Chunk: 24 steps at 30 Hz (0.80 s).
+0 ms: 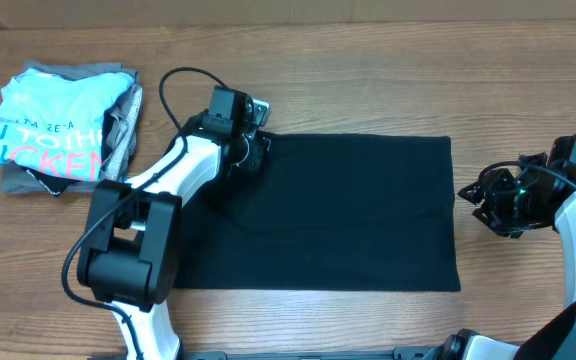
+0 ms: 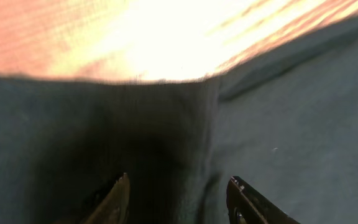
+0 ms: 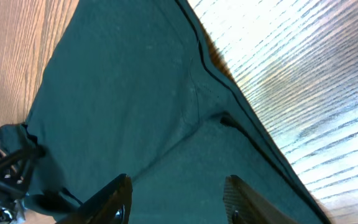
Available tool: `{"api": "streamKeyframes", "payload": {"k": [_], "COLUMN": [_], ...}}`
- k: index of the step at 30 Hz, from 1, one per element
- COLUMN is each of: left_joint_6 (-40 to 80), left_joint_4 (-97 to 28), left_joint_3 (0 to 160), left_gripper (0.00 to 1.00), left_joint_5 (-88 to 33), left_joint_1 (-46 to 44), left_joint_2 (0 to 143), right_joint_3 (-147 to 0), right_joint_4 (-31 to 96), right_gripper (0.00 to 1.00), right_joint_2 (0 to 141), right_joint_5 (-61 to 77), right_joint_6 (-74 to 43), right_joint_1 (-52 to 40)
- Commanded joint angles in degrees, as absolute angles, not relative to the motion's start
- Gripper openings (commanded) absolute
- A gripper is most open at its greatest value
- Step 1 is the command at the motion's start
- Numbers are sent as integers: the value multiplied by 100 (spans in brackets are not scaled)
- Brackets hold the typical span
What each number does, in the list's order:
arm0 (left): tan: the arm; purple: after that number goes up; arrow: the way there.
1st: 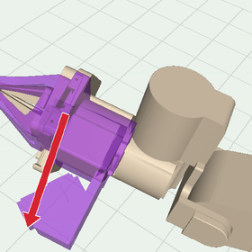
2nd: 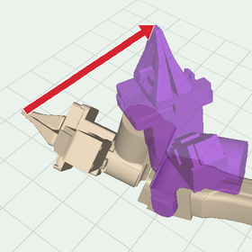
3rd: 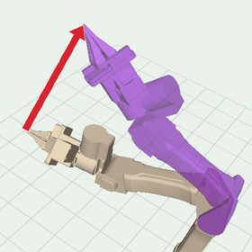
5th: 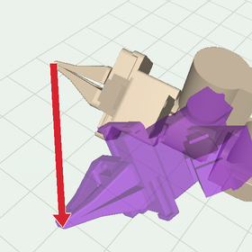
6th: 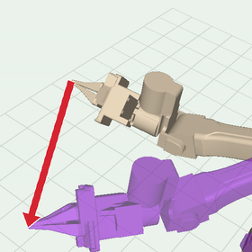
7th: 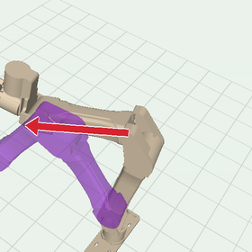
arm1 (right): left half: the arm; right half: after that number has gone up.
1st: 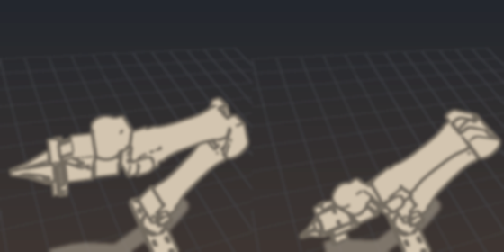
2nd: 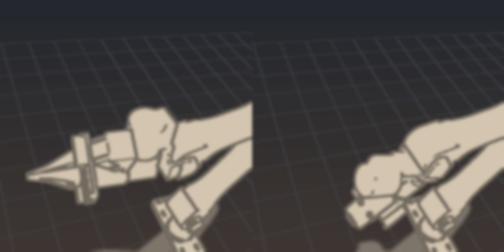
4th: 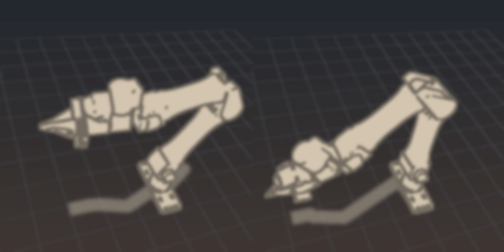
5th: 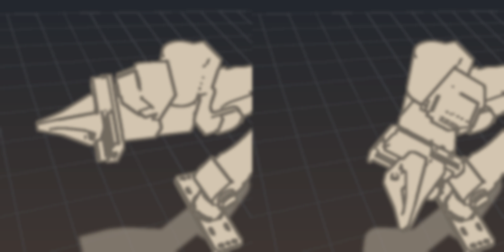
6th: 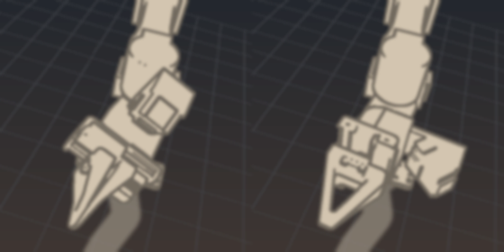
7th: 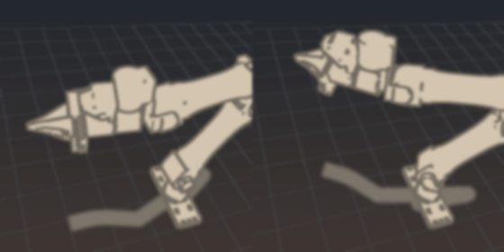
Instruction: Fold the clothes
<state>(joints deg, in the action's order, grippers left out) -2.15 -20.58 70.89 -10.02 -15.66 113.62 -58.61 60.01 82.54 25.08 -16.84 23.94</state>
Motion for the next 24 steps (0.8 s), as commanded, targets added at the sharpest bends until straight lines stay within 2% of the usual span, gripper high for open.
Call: {"api": "streamKeyframes", "payload": {"k": [1, 2, 6, 8, 15, 16, 18, 24], "left_joint_6": [-305, -309, -388, -386, -408, -421, -432, -432], "left_joint_4": [-2198, -2209, -2224, -2237, -2812, -2943, -3100, -3824], "left_joint_3": [7190, 7190, 7216, 7306, 8042, 8217, 8412, 9011], "left_gripper": [48, 48, 21, 17, 14, 13, 13, 11], "left_joint_5": [-869, -840, -834, -840, -832, -832, -821, -436], "left_joint_1": [-1535, -1535, -1535, -1535, -1535, -1535, -1535, -1535], "left_joint_2": [11531, 11531, 11528, 11526, 11515, 11515, 11515, 11513], "right_joint_3": [-5986, -5986, -5986, -5986, -5986, -5986, -5986, -5986], "right_joint_4": [5953, 5944, 5940, 5907, 5074, 4742, 4364, 3006], "right_gripper": [52, 51, 52, 51, 50, 45, 41, 43], "right_joint_2": [8143, 8143, 8143, 8143, 8143, 8145, 8152, 8595], "right_joint_5": [2449, 2445, 2445, 2447, 2453, 2453, 2451, 2294], "right_joint_6": [-1625, -1625, -1625, -1625, -1627, -1632, -1649, -1804], "right_joint_1": [2375, 2375, 2375, 2375, 2375, 2373, 2373, 2241]}}
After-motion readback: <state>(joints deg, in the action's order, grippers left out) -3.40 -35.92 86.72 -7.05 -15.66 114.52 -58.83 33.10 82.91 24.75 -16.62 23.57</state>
